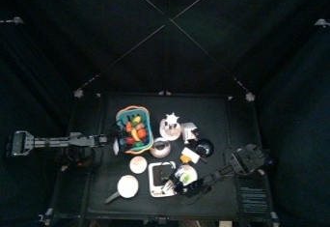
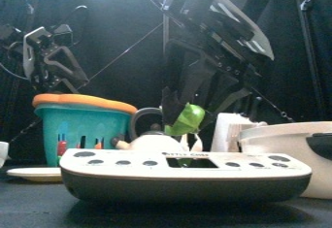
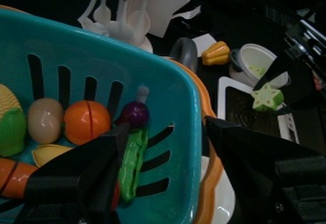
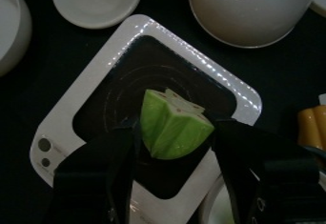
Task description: Palce starfruit half into pan
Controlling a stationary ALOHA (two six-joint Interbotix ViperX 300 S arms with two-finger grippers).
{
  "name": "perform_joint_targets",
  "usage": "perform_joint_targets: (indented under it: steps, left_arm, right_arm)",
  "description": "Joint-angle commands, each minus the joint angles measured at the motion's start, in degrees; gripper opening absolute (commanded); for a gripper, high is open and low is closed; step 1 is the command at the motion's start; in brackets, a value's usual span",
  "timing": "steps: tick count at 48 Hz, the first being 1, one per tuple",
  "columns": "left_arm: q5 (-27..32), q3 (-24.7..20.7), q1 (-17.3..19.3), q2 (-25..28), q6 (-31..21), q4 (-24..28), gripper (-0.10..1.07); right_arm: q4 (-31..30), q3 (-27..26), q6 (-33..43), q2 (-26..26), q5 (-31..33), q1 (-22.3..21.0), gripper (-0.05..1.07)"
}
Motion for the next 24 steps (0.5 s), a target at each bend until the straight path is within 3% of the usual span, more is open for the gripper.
perform_joint_targets:
  steps: [1,7,12,18,24]
  left_arm:
    - [-0.3,-0.6,-0.4,0.0,0.1,0.0,0.98]
    - [-1.4,-2.0,-2.0,0.0,-1.0,-1.4,0.98]
    - [-4.2,-5.0,-9.0,0.4,-1.1,-5.2,0.98]
    - [-4.9,-7.3,-14.8,1.4,-0.8,-4.8,0.98]
    - [-5.5,-7.9,-16.2,3.2,-1.1,-4.8,0.98]
  right_arm:
    - [-2.6,-1.1,-0.1,-3.3,1.3,0.4,0.58]
    - [-10.2,-1.0,-0.3,-3.9,3.9,1.9,0.58]
    - [-17.9,-0.4,-0.2,-3.9,6.3,3.1,0.58]
    - [-23.1,0.0,-0.1,-3.4,8.0,3.4,0.58]
    - [-25.3,0.2,-0.2,-3.3,8.4,3.3,0.58]
